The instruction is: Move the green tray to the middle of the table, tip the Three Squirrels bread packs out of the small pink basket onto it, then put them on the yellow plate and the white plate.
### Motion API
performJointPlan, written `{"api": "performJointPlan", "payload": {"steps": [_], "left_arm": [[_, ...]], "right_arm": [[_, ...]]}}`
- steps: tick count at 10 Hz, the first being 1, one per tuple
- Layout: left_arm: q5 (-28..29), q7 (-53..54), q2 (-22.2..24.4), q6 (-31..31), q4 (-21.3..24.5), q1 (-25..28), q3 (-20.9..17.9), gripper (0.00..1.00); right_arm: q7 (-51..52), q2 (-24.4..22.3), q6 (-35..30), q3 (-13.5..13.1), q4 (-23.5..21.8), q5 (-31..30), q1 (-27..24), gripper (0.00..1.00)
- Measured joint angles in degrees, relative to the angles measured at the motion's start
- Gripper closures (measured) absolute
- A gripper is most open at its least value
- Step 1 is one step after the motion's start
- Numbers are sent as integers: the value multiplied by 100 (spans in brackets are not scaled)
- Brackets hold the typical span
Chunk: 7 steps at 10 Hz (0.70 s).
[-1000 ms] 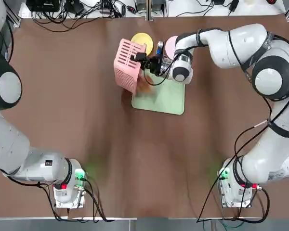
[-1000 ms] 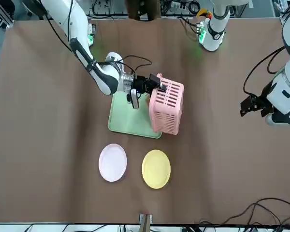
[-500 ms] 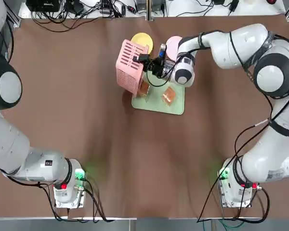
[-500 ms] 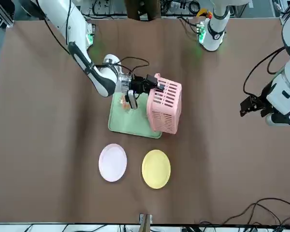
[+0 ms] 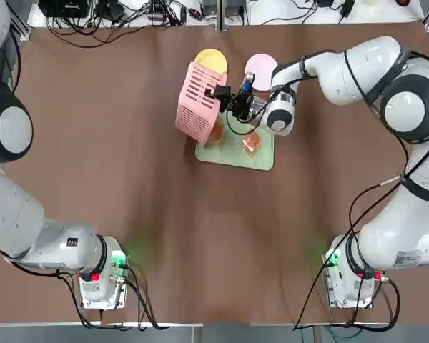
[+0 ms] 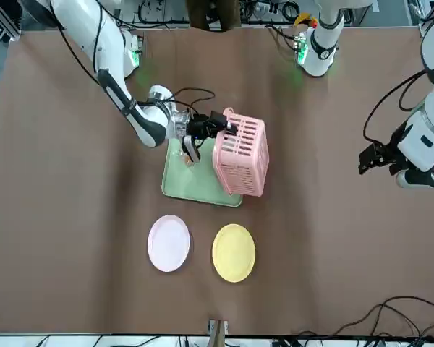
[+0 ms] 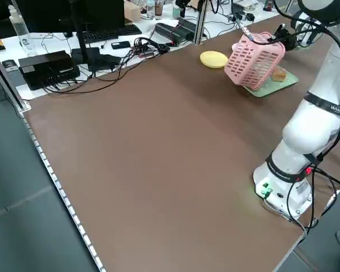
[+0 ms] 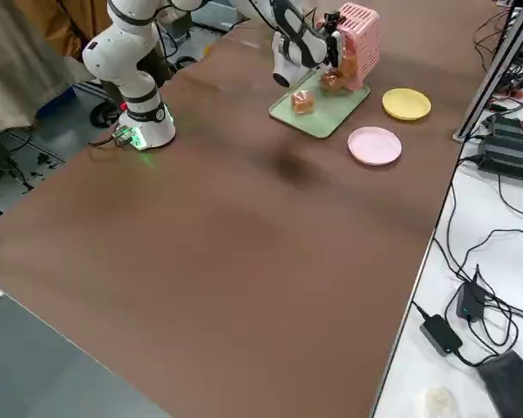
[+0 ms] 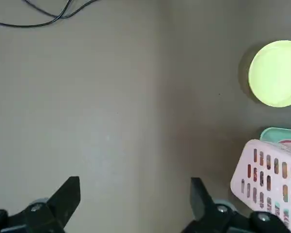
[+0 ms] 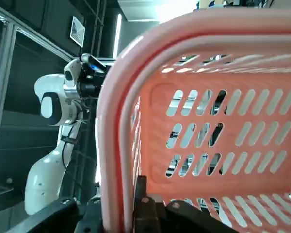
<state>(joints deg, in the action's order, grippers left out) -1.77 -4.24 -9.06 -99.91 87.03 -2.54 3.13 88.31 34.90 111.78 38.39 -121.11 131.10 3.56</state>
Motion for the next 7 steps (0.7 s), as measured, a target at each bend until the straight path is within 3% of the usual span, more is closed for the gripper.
{"api": "performJointPlan", "payload": {"steps": [7], "left_arm": [[0, 0, -1, 0, 0, -14, 1, 0]], "right_arm": [[-1, 0, -913, 11, -623, -694, -676, 93]]}}
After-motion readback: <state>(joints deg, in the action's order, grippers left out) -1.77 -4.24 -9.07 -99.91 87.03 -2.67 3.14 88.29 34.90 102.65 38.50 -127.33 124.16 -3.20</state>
